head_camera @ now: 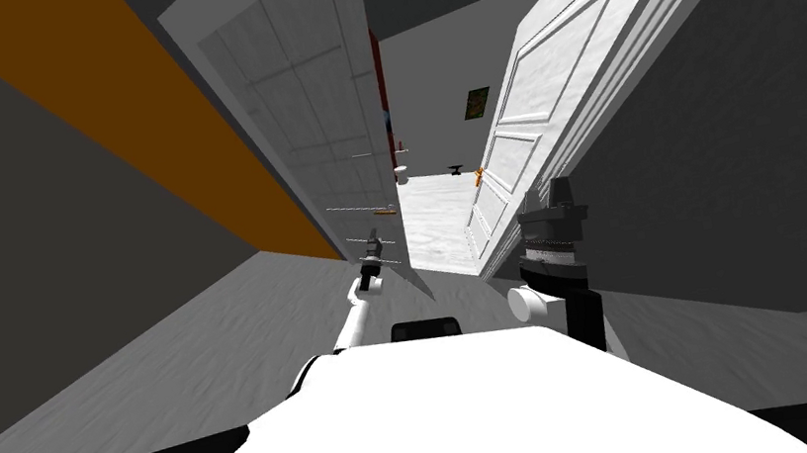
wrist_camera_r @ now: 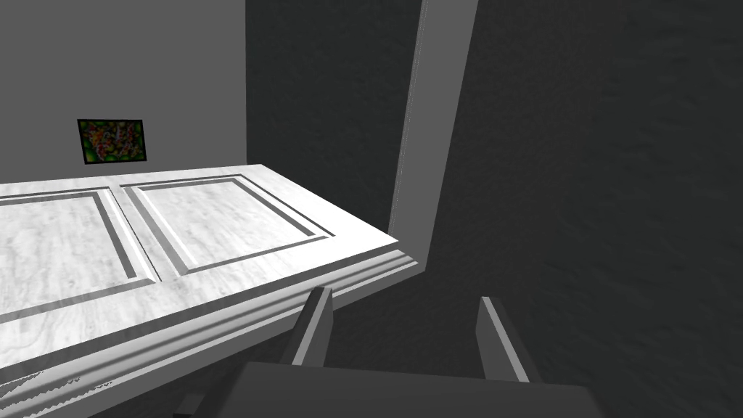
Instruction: Push the door open
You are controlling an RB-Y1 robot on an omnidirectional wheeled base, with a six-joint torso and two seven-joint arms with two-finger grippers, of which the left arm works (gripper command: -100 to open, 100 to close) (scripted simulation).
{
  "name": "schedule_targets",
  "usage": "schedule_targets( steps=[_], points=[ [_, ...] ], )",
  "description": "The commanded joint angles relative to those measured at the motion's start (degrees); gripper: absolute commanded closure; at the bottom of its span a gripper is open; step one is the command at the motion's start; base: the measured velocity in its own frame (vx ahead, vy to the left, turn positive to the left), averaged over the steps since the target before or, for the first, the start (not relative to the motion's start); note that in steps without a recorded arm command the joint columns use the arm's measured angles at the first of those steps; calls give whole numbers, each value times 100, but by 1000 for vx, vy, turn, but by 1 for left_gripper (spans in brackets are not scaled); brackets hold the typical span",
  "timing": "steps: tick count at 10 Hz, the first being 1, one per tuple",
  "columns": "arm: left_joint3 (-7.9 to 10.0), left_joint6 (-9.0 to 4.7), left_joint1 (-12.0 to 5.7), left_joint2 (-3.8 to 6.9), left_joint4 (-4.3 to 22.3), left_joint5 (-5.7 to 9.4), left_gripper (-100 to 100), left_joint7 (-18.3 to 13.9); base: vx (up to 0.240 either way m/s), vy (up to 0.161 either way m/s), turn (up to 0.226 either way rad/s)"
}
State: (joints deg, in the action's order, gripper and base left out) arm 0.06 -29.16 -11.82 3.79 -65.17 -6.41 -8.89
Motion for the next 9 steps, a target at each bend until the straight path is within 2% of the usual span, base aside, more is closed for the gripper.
schedule_targets(
  steps=[1,3,4,7,8,9],
  points=[
    [4,1,-183,-20,286,-11,-100,6,65,78,-18],
    [9,7,-416,-45,648,-22,-100,6,98,90,-23],
    [9,7,-416,-45,703,-22,-100,6,63,52,-9],
    [16,16,-751,-88,1237,-39,-100,7,70,55,-16],
    [16,16,-751,-88,1257,-39,-100,7,63,53,-4],
    [18,19,-857,-105,1422,-44,-100,7,51,56,-6]
  ],
)
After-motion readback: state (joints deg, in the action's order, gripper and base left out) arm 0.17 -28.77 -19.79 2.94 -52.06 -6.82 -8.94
